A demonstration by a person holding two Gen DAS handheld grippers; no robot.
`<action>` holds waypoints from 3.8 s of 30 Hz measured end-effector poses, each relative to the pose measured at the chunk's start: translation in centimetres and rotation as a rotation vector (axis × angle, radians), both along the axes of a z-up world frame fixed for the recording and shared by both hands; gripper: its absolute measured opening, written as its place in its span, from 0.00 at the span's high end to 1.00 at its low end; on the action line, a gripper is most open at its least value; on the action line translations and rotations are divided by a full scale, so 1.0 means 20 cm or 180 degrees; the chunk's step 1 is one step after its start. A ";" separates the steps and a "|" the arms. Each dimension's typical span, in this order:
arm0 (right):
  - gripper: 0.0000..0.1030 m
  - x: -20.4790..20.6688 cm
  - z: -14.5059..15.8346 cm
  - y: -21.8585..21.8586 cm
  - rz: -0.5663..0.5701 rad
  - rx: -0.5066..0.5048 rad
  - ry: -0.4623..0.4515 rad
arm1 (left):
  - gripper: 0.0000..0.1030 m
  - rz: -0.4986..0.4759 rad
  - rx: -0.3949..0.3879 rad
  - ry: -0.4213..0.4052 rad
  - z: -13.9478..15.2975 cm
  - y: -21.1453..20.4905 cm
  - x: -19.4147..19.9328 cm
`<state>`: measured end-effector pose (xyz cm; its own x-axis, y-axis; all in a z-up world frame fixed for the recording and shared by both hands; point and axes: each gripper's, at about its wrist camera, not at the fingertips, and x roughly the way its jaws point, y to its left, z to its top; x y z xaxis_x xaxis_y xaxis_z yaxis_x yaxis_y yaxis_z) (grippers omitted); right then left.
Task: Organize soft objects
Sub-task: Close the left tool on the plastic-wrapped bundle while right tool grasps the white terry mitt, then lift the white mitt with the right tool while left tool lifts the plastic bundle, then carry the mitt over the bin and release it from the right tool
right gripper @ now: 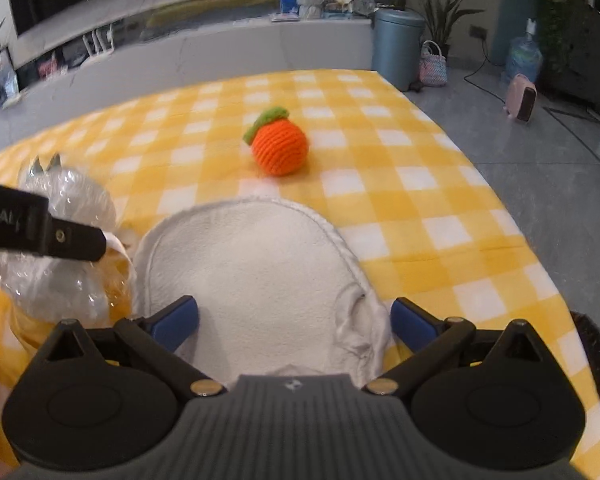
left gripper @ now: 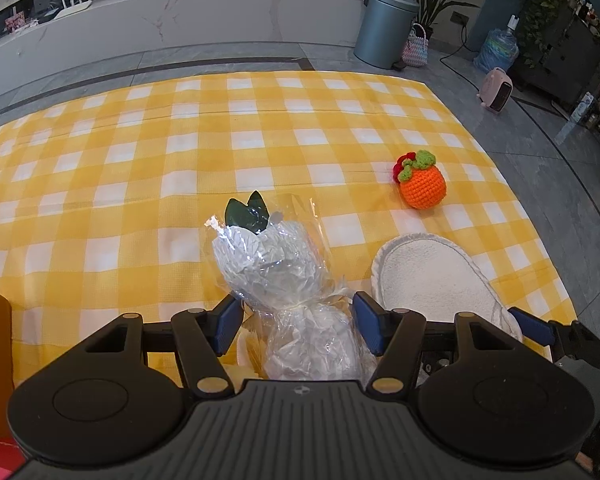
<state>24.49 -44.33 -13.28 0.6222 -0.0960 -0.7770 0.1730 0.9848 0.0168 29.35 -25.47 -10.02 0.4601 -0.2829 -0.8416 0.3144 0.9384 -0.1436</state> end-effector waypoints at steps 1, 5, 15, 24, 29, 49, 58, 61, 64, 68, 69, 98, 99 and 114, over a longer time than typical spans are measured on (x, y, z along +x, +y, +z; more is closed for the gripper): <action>0.02 0.00 0.00 0.01 -0.0012 -0.0001 0.0002 | 0.33 -0.0006 0.0011 -0.0008 0.00 0.00 0.00; 0.02 0.00 0.02 0.01 0.0072 0.0060 0.0186 | 0.33 -0.0037 0.0054 -0.0038 0.00 -0.02 -0.01; 0.68 -0.09 0.08 0.05 0.0455 0.0092 0.0097 | 0.33 -0.0049 0.0041 -0.0039 0.00 -0.01 -0.02; 0.81 -0.15 0.16 0.09 0.0562 0.0005 0.0067 | 0.34 -0.0095 0.0137 -0.0159 0.01 -0.03 -0.04; 0.81 -0.21 0.24 0.07 0.0386 -0.0119 -0.0114 | 0.34 -0.0255 -0.0047 -0.0300 0.05 -0.01 -0.08; 0.81 -0.29 0.39 0.01 0.0225 -0.0169 -0.0477 | 0.35 -0.0577 -0.0383 -0.0709 0.39 0.04 -0.45; 0.81 -0.36 0.48 0.03 0.0312 -0.0021 -0.0718 | 0.35 -0.0800 0.0032 -0.0811 0.44 0.06 -0.59; 0.81 -0.38 0.50 0.03 0.0331 0.0037 -0.0766 | 0.35 -0.0805 0.0093 -0.0795 0.43 0.07 -0.61; 0.81 -0.39 0.52 0.02 0.0313 0.0073 -0.0815 | 0.35 -0.0795 0.0094 -0.0761 0.43 0.08 -0.63; 0.81 -0.42 0.55 0.01 0.0321 0.0118 -0.0906 | 0.35 -0.0796 0.0086 -0.0719 0.44 0.09 -0.65; 0.81 -0.43 0.56 0.01 0.0355 0.0130 -0.0917 | 0.35 -0.0809 0.0091 -0.0720 0.44 0.09 -0.65; 0.79 -0.60 0.99 0.44 0.1007 0.0707 -0.1966 | 0.35 -0.0119 0.0076 -0.1404 0.87 0.82 -0.85; 0.79 -0.60 1.00 0.48 0.1073 0.0714 -0.1968 | 0.35 -0.0059 0.0053 -0.1395 0.87 0.87 -0.86; 0.79 -0.59 1.04 1.04 0.1855 0.0770 -0.1824 | 0.35 0.1050 -0.0243 -0.1534 0.68 1.54 -0.95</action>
